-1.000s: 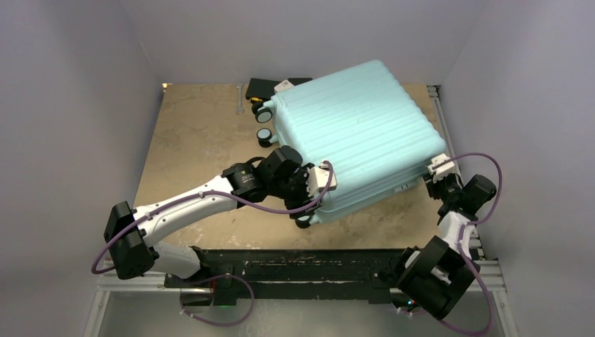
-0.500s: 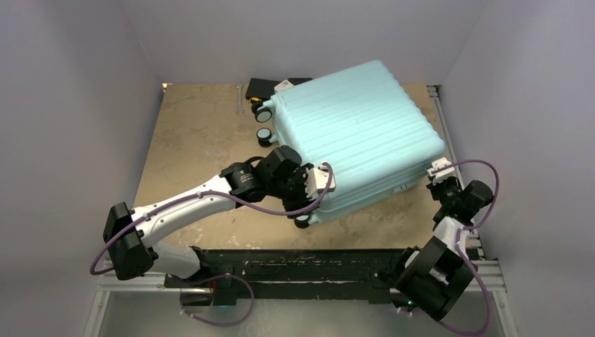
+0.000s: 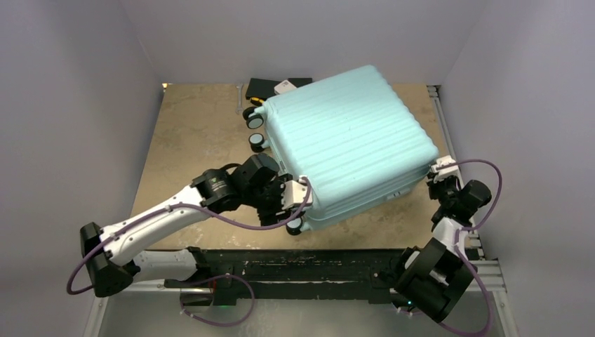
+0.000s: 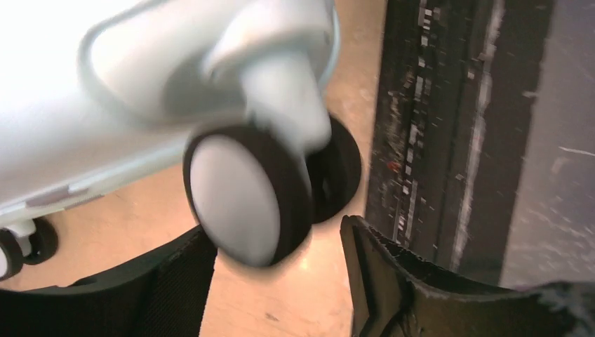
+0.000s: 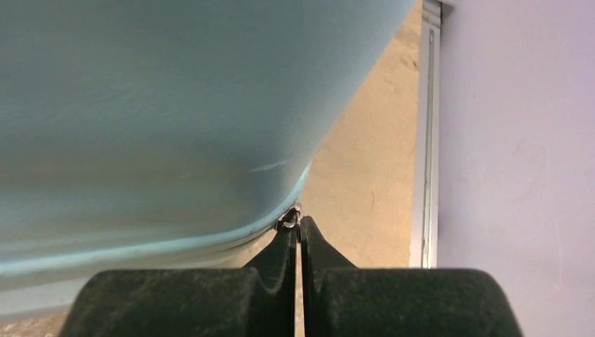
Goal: Pack the luggage
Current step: Zip the luggage at the center of the board.
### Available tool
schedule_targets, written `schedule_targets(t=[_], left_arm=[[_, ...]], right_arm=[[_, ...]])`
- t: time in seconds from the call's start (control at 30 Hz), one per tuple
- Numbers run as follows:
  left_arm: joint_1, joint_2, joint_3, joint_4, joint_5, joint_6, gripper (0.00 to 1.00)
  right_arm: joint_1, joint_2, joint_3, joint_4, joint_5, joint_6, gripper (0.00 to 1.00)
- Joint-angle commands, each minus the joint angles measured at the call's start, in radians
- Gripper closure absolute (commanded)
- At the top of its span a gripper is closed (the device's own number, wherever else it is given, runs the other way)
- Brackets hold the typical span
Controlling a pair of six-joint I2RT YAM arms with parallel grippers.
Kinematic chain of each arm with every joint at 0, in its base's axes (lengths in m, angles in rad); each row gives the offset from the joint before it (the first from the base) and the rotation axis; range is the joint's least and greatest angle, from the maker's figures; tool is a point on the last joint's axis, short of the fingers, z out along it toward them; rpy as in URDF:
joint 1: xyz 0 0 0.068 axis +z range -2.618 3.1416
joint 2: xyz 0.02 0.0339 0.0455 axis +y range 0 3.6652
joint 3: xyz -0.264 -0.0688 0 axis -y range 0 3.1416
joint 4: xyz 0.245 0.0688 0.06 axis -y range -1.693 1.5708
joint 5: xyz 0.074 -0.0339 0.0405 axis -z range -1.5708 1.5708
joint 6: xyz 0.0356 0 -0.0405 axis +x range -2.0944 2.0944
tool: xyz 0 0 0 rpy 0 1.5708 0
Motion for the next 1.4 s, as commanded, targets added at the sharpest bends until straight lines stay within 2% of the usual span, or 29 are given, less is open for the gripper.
schedule_targets(t=[0.0,0.2,0.37,0.47,0.5,0.57,0.7,0.83,0.97,1.07,1.2,1.37], left_arm=[[-0.004,-0.187,0.022,-0.08,0.101,0.044,1.0],[-0.004,-0.247,-0.004,-0.116,0.1,0.102,1.0],[-0.004,-0.238,0.001,-0.039,-0.034,0.075,1.0],[-0.003,-0.221,0.018,0.059,-0.2,0.051,0.88],[-0.004,-0.211,0.031,0.085,-0.233,0.054,0.81],[-0.004,-0.195,0.067,0.141,-0.304,0.048,0.76],[-0.004,-0.125,0.194,0.217,-0.33,0.029,0.56],[-0.004,-0.012,0.31,0.283,-0.314,0.001,0.43],[-0.006,0.12,0.396,0.319,-0.236,-0.011,0.3],[-0.006,0.207,0.43,0.33,-0.122,-0.038,0.17],[-0.023,0.304,0.412,0.329,-0.001,-0.061,0.08],[-0.078,0.353,0.273,0.374,-0.077,-0.035,0.01]], right_arm=[[-0.028,0.022,0.097,0.116,0.107,0.041,1.0],[-0.031,0.131,0.214,-0.034,-0.024,-0.122,1.0],[-0.03,0.215,0.33,-0.296,-0.179,-0.416,1.0],[-0.003,0.249,0.368,-0.471,-0.238,-0.619,1.0],[0.02,0.252,0.37,-0.509,-0.234,-0.656,1.0],[0.085,0.243,0.359,-0.55,-0.21,-0.706,1.0],[0.177,0.173,0.293,-0.497,-0.212,-0.669,1.0],[0.195,0.121,0.272,-0.518,-0.279,-0.68,1.0],[0.199,0.112,0.267,-0.583,-0.313,-0.732,1.0],[0.199,0.113,0.258,-0.572,-0.316,-0.733,1.0],[0.199,0.116,0.229,-0.463,-0.305,-0.65,1.0],[0.199,0.116,0.199,-0.335,-0.293,-0.542,1.0]])
